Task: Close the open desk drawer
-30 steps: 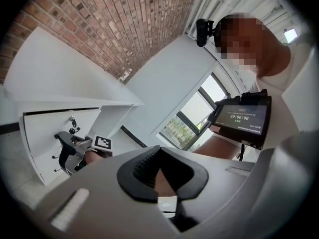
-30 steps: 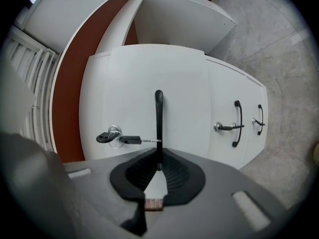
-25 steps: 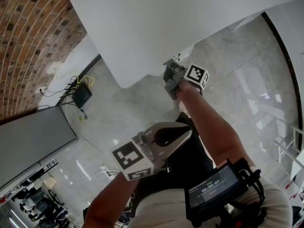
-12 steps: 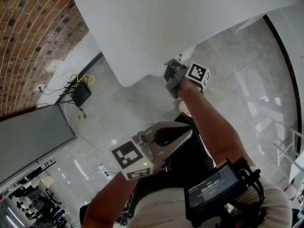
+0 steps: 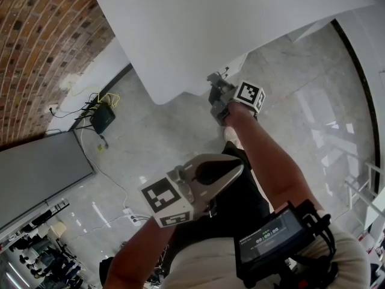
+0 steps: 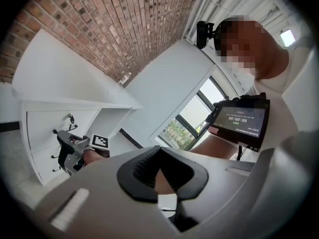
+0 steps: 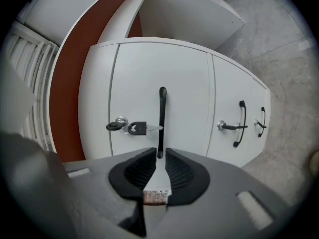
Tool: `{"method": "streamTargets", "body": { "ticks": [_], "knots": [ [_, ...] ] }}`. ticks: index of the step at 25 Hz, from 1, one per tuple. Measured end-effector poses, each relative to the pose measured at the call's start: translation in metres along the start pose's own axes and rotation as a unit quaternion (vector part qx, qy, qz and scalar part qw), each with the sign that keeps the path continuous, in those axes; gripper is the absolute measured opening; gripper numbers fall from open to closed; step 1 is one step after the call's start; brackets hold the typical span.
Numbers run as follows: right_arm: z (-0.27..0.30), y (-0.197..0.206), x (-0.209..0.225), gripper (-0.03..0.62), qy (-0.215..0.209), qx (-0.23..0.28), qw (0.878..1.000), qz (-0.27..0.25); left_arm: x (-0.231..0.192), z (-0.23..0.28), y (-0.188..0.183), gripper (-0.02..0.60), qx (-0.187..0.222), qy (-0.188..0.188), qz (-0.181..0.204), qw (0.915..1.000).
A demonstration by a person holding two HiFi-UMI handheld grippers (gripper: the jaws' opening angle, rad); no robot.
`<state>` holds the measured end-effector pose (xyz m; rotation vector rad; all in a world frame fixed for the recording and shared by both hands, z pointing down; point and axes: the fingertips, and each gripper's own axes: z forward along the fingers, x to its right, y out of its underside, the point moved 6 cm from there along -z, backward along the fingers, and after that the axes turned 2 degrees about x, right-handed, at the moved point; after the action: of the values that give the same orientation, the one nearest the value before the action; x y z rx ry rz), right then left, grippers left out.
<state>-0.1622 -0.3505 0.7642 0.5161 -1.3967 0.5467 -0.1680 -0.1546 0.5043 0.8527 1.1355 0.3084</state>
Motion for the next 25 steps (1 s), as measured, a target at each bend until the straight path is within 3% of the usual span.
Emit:
{"method": "streamTargets", "body": {
  "ticks": [4, 10, 19, 25],
  "knots": [
    [-0.017, 0.011, 0.000, 0.049, 0.022, -0.015, 1.000, -0.008, 0.008, -0.004, -0.006, 0.006, -0.002, 0.006, -0.004, 1.0000],
    [-0.080, 0.022, -0.039, 0.049, 0.033, -0.022, 0.999, -0.035, 0.072, -0.006, -0.004, 0.006, -0.005, 0.027, -0.002, 0.9996],
    [-0.153, 0.046, -0.150, 0.044, 0.017, -0.050, 0.992, -0.111, 0.169, -0.026, -0.019, 0.006, -0.006, 0.066, 0.007, 0.9978],
    [-0.196, 0.074, -0.238, 0.032, -0.023, -0.068, 0.984, -0.165, 0.229, -0.050, -0.035, 0.006, -0.026, 0.060, 0.038, 0.9971]
  ]
}}
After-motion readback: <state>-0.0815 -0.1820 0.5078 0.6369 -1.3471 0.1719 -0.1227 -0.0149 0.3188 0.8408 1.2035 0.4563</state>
